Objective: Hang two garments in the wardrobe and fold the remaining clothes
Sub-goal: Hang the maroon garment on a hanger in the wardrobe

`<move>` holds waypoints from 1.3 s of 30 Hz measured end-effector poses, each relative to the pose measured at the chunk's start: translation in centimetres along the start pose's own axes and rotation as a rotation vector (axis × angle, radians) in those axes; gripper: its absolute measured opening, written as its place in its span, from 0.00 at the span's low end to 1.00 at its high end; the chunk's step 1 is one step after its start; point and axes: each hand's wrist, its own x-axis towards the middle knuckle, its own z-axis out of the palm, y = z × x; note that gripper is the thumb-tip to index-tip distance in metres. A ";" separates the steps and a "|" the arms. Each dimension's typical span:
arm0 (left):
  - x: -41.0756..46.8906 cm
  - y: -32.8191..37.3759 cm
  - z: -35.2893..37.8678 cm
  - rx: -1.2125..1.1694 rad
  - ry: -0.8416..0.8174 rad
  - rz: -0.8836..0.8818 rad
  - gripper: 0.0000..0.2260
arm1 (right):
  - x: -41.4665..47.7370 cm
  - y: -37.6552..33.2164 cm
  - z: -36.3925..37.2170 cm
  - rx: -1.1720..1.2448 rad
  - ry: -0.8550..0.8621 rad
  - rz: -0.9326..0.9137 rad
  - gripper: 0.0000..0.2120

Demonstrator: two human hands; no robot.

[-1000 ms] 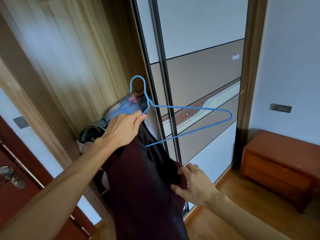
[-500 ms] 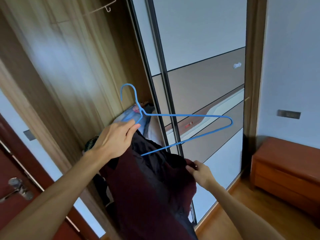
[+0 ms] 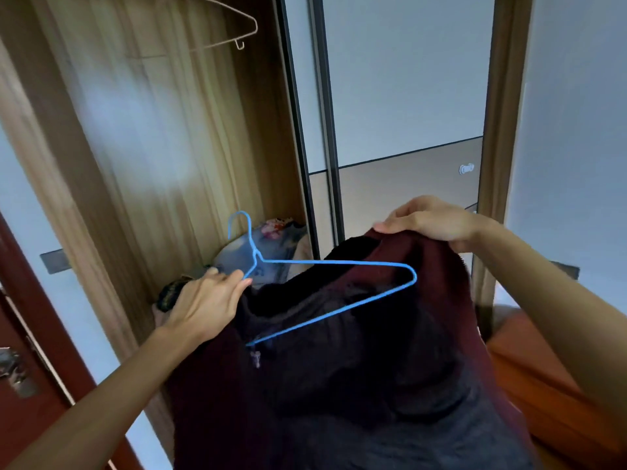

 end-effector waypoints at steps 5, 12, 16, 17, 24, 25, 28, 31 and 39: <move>-0.5 -2.0 1.8 0.008 -0.029 -0.109 0.20 | -3.6 -0.1 0.1 -0.284 -0.306 0.064 0.28; -0.7 1.5 1.6 -0.154 0.012 -0.076 0.19 | -2.0 3.3 2.9 -0.178 0.091 -0.018 0.10; -0.1 3.0 1.1 -0.494 0.050 -0.175 0.20 | -2.0 3.2 2.5 0.061 0.184 -0.050 0.04; 0.0 3.3 1.1 -0.628 0.059 -0.196 0.18 | -1.8 3.1 2.5 0.097 0.213 -0.058 0.04; 1.3 5.5 -1.7 -0.668 -0.075 -0.509 0.39 | -1.3 2.9 3.3 0.129 0.290 -0.075 0.07; 1.5 5.7 -2.2 -0.643 -0.102 -0.558 0.42 | -1.3 2.9 3.5 0.126 0.283 -0.071 0.07; 1.9 5.9 -2.2 -0.581 -0.156 -0.625 0.46 | -1.3 2.8 4.0 0.132 0.273 -0.068 0.06; 2.2 5.5 -1.1 -0.647 -0.194 -0.691 0.41 | -1.5 2.5 3.8 0.123 0.224 -0.048 0.07; 1.4 3.3 -0.1 -0.584 -0.202 -0.725 0.39 | -2.6 2.6 0.1 0.230 0.021 0.087 0.28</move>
